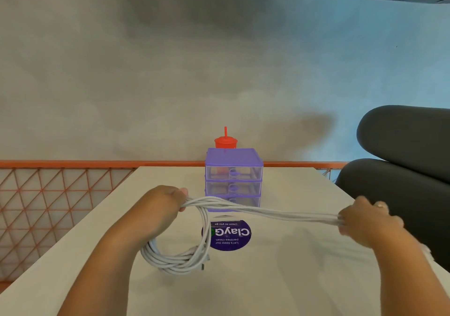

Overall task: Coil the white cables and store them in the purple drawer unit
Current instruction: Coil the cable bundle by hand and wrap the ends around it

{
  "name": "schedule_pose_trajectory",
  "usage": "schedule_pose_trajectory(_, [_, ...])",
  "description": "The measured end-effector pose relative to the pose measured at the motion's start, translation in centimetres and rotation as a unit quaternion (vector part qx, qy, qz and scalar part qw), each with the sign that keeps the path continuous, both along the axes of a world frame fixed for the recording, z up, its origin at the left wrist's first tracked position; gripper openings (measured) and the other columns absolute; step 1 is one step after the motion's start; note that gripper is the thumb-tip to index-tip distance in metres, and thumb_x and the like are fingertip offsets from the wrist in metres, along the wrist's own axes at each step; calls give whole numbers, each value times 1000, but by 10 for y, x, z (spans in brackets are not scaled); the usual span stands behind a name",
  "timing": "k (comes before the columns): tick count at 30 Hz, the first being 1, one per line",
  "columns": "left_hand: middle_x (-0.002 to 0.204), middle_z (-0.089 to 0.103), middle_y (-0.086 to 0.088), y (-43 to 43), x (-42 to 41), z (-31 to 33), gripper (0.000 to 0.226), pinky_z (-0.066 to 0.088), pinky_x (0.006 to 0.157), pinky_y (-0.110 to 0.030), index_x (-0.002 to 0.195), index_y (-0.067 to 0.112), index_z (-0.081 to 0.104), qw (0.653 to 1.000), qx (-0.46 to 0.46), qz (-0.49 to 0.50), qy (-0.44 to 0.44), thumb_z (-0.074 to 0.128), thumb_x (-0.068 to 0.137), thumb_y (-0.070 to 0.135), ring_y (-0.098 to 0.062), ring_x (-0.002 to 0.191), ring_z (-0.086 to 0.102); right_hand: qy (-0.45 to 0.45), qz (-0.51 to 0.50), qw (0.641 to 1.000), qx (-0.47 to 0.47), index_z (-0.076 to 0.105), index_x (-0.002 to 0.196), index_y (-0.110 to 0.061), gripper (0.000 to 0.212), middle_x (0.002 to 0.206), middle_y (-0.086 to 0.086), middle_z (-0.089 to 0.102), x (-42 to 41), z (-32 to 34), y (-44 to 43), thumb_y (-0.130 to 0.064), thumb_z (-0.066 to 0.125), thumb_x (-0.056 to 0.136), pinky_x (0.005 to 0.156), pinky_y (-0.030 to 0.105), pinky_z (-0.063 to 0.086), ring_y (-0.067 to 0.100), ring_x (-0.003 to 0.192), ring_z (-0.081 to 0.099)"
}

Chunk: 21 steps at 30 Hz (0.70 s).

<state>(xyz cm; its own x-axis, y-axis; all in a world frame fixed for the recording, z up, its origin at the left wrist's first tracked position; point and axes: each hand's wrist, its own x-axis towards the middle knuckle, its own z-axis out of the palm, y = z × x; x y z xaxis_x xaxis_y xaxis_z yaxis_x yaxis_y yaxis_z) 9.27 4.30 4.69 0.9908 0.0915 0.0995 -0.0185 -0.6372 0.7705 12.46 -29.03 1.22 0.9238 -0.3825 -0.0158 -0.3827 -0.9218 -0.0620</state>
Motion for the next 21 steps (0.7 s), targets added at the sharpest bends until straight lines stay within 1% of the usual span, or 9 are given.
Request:
schedule_pose_trajectory(3, [49,34,1,-6,-1,-3,43,21,46,-27,61,13,45,999,22,-22,22,35,99,29,-12,42,26,-74,-24,997,-27,59,101,-17,13,95,2,33,-6,17,-2,-17,56,88,78,31,43,23,93,47])
schedule_pose_trajectory(6, [46,33,5,-9,-2,-4,42,21,44,-25,61,14,45,997,32,-58,49,35,99,30,-10,41,25,-254,-25,967,14,60,107,-13,23,101,8,40,-3,16,-4,-4,56,86,68,29,44,20,73,48])
schedule_pose_trajectory(9, [40,33,8,-14,-4,-5,41,22,42,-22,63,13,45,992,42,-91,73,36,98,31,-7,36,25,-414,47,900,129,51,126,-14,51,129,12,37,0,4,0,11,51,82,77,32,45,29,98,51])
schedule_pose_trajectory(10, [39,34,8,-16,-4,-5,41,22,41,-21,63,13,45,991,41,-98,77,36,99,31,-7,35,24,-406,87,898,144,43,135,-18,64,141,10,29,1,0,2,15,49,81,80,29,46,29,107,49])
schedule_pose_trajectory(13, [39,33,8,-24,-5,-7,39,21,38,-19,66,12,43,990,54,-107,77,35,99,31,-5,32,23,-231,145,955,117,15,147,-28,82,156,0,4,6,-9,7,16,43,83,73,18,47,22,116,49])
schedule_pose_trajectory(15, [48,32,7,-30,-5,-9,36,21,41,-21,70,11,41,989,77,-104,77,34,99,31,-6,35,24,-153,153,973,79,21,146,-27,74,156,0,12,8,-6,13,11,42,86,96,26,42,22,129,41])
schedule_pose_trajectory(16, [52,32,4,-33,-5,-11,34,22,44,-24,71,11,40,988,88,-102,78,34,99,29,-9,39,26,-151,167,972,70,29,143,-26,67,153,1,21,6,0,18,8,44,88,102,28,37,22,132,38])
schedule_pose_trajectory(18, [57,30,0,-38,-4,-14,31,22,51,-28,72,10,37,987,100,-97,80,34,99,26,-14,49,25,-189,219,952,97,45,135,-27,51,143,-2,39,0,14,31,-2,48,91,102,27,36,18,125,45])
schedule_pose_trajectory(21, [58,32,1,-45,-2,-16,33,25,48,-26,69,11,36,987,99,-88,89,33,99,25,-13,48,27,-213,358,884,213,61,116,-31,32,120,-13,56,-23,35,71,-20,63,86,85,8,38,2,99,54])
